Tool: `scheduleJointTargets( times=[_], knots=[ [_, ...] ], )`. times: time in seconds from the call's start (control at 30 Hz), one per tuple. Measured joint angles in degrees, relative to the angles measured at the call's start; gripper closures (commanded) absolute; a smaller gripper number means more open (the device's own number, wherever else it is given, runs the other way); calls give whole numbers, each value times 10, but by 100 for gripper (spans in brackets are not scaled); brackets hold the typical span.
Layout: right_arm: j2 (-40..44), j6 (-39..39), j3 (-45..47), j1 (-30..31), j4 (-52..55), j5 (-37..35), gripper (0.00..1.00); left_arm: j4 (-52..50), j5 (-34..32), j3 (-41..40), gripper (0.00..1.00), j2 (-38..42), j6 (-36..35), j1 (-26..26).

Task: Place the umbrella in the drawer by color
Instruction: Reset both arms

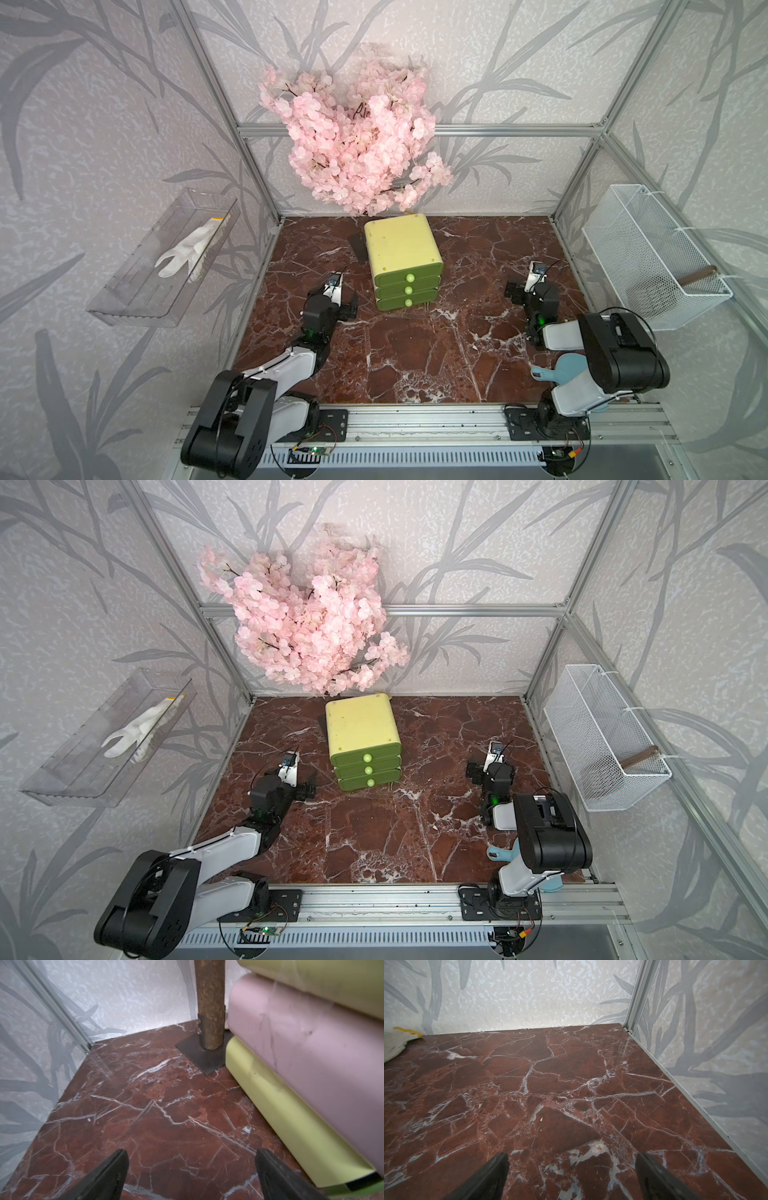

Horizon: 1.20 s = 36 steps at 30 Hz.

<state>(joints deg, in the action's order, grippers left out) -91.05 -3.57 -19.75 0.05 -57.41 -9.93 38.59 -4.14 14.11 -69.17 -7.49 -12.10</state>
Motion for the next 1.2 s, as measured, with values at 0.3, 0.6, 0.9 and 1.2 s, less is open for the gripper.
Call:
scheduleJointTargets(
  times=[0.3, 0.6, 0.9, 1.2],
  knots=[
    [0, 0, 0, 0, 1, 0, 1, 16, -19, 16, 0, -47, -35, -5],
    [0, 0, 0, 0, 1, 0, 1, 54, -36, 37, 0, -110, -56, -5],
    [0, 0, 0, 0, 3, 0, 1, 51, -88, 64, 0, -121, -28, 12],
    [0, 0, 0, 0, 3, 0, 1, 98, -75, 69, 0, -181, 81, 136]
  ],
)
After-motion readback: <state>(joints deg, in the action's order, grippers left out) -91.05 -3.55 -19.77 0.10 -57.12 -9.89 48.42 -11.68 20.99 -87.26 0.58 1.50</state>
